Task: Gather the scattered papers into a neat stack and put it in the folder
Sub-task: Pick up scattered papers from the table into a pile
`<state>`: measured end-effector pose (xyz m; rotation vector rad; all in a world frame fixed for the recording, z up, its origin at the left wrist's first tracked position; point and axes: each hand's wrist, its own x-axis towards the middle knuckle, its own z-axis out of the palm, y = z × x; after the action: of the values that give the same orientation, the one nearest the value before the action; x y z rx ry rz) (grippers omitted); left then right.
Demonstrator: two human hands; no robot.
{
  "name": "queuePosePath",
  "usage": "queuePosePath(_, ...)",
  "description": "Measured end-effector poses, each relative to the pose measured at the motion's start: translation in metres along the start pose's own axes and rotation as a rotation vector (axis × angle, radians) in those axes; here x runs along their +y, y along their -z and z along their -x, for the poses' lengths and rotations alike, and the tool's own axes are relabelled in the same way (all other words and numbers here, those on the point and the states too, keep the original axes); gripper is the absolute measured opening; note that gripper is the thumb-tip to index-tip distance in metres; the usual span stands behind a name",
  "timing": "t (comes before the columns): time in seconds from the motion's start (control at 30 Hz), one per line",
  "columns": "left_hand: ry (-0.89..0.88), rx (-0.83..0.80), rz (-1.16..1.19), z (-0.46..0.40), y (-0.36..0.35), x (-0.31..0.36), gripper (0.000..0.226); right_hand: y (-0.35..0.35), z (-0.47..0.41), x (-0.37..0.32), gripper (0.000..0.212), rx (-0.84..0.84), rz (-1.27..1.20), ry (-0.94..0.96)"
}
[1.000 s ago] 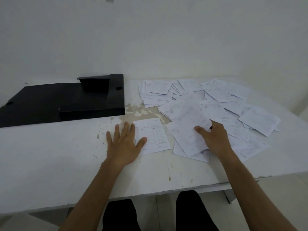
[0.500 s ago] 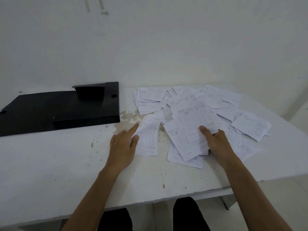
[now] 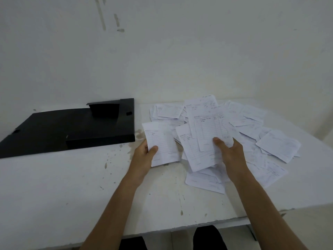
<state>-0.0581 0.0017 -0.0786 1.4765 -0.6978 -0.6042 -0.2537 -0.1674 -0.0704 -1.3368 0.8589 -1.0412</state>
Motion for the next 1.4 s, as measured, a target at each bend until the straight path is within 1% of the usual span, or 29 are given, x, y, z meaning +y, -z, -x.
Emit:
queuePosePath(0.1, 0.037, -0.071, 0.134, 0.002, 0.002, 0.0, 0.037, -0.02, -0.001, 0.001, 0.035, -0.036, -0.026, -0.041)
queuePosePath(0.17, 0.057, -0.135, 0.216, 0.004, 0.002, 0.001, 0.038, -0.035, 0.0, 0.003, 0.026, -0.068, -0.022, -0.089)
queuePosePath(0.23, 0.061, -0.187, 0.251, 0.005, 0.001, 0.001, 0.038, -0.049, 0.004, 0.006, 0.019, -0.116, -0.009, -0.127)
queuePosePath(0.3, 0.06, -0.208, 0.238, 0.006, -0.002, 0.002, 0.04, -0.059, 0.007, 0.013, 0.022, -0.192, -0.017, -0.142)
queuePosePath(0.37, 0.063, -0.173, 0.212, 0.006, -0.003, 0.001, 0.039, -0.063, 0.014, 0.014, 0.025, -0.278, 0.011, -0.134)
queuePosePath(0.43, 0.046, -0.129, 0.2, 0.005, -0.002, -0.002, 0.039, -0.063, 0.018, 0.011, 0.028, -0.33, 0.063, -0.089)
queuePosePath(0.53, 0.021, -0.108, 0.161, 0.003, -0.001, -0.005, 0.038, -0.055, 0.015, 0.006, 0.038, -0.259, 0.136, -0.038)
queuePosePath(0.6, 0.018, -0.112, 0.139, 0.003, -0.005, -0.004, 0.035, -0.051, 0.012, 0.003, 0.04, -0.257, 0.2, 0.003)
queuePosePath(0.67, 0.016, -0.113, 0.124, 0.001, -0.012, -0.002, 0.031, -0.054, 0.015, 0.001, 0.036, -0.343, 0.274, 0.076)
queuePosePath(0.73, 0.012, -0.095, 0.107, -0.002, -0.016, 0.0, 0.032, -0.059, 0.021, 0.001, 0.037, -0.43, 0.301, 0.108)
queuePosePath(0.83, 0.031, -0.077, 0.058, -0.009, -0.016, 0.0, 0.035, -0.061, 0.024, 0.006, 0.039, -0.481, 0.317, 0.126)
queuePosePath(0.9, 0.04, -0.06, 0.041, -0.013, -0.013, -0.003, 0.033, -0.054, 0.022, 0.007, 0.044, -0.424, 0.378, 0.138)
queuePosePath(0.97, 0.043, -0.033, 0.034, -0.015, -0.01, -0.006, 0.034, -0.037, 0.018, 0.008, 0.047, -0.31, 0.463, 0.18)
queuePosePath(1.0, 0.04, -0.023, 0.026, -0.017, -0.009, -0.007, 0.035, -0.026, 0.013, 0.01, 0.048, -0.228, 0.543, 0.219)
queuePosePath(1.07, 0.025, -0.013, -0.011, -0.023, -0.01, -0.009, 0.036, 0.001, -0.003, 0.014, 0.053, -0.007, 0.817, 0.256)
queuePosePath(1.1, 0.007, -0.011, -0.035, -0.027, -0.01, -0.01, 0.037, 0.017, -0.012, 0.014, 0.058, 0.103, 0.95, 0.216)
queuePosePath(1.13, -0.013, -0.01, -0.055, -0.031, -0.011, -0.01, 0.037, 0.032, -0.021, 0.014, 0.063, 0.174, 1.039, 0.149)
queuePosePath(1.17, -0.029, -0.008, -0.077, -0.036, -0.013, -0.009, 0.037, 0.045, -0.028, 0.014, 0.068, 0.197, 1.096, 0.077)
queuePosePath(1.2, -0.042, -0.008, -0.098, -0.04, -0.014, -0.009, 0.037, 0.056, -0.034, 0.015, 0.072, 0.183, 1.147, 0.018)
queuePosePath(1.27, -0.068, 0.003, -0.144, -0.046, -0.017, -0.01, 0.037, 0.066, -0.038, 0.023, 0.074, 0.107, 1.25, -0.021)
queuePosePath(1.33, -0.088, 0.039, -0.177, -0.046, -0.019, -0.014, 0.038, 0.068, -0.035, 0.032, 0.067, 0.078, 1.277, 0.036)
queuePosePath(1.4, -0.098, 0.066, -0.187, -0.043, -0.018, -0.018, 0.037, 0.065, -0.03, 0.033, 0.057, 0.077, 1.226, 0.119)
